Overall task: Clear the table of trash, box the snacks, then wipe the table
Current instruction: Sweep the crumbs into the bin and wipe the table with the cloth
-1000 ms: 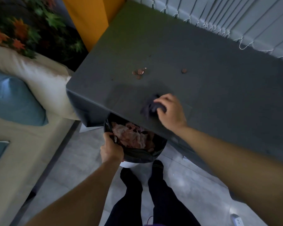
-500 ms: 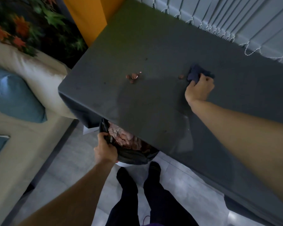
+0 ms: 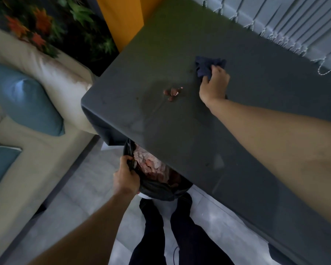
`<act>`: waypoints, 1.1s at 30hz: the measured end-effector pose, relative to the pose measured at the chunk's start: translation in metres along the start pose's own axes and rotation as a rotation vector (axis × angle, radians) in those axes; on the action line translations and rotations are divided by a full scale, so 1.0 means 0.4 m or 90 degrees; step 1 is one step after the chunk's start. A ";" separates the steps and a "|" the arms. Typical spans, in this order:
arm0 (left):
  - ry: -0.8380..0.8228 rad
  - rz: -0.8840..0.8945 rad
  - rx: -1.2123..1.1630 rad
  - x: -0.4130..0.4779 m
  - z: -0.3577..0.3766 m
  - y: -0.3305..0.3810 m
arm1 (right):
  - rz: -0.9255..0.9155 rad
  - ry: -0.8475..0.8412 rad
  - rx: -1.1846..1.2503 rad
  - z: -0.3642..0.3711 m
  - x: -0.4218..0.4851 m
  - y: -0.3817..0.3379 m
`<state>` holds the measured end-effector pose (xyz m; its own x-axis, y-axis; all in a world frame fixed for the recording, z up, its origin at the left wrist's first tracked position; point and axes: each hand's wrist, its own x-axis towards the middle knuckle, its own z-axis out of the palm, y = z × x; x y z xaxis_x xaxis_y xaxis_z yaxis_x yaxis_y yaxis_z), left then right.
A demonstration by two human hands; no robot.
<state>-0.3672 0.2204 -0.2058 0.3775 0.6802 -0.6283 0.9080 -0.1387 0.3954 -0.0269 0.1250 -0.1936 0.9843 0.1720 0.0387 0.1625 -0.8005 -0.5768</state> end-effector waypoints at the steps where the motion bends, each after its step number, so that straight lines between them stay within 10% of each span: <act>1: -0.007 0.000 -0.002 0.003 -0.004 0.000 | -0.014 -0.006 0.006 0.007 0.008 -0.013; 33: -0.061 0.035 -0.004 0.030 -0.082 -0.110 | -0.331 -0.259 0.102 0.065 -0.426 -0.132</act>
<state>-0.4086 0.2581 -0.2089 0.4433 0.5997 -0.6663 0.8840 -0.1694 0.4357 -0.2049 0.1528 -0.1910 0.6717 0.7390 0.0518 0.5651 -0.4660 -0.6808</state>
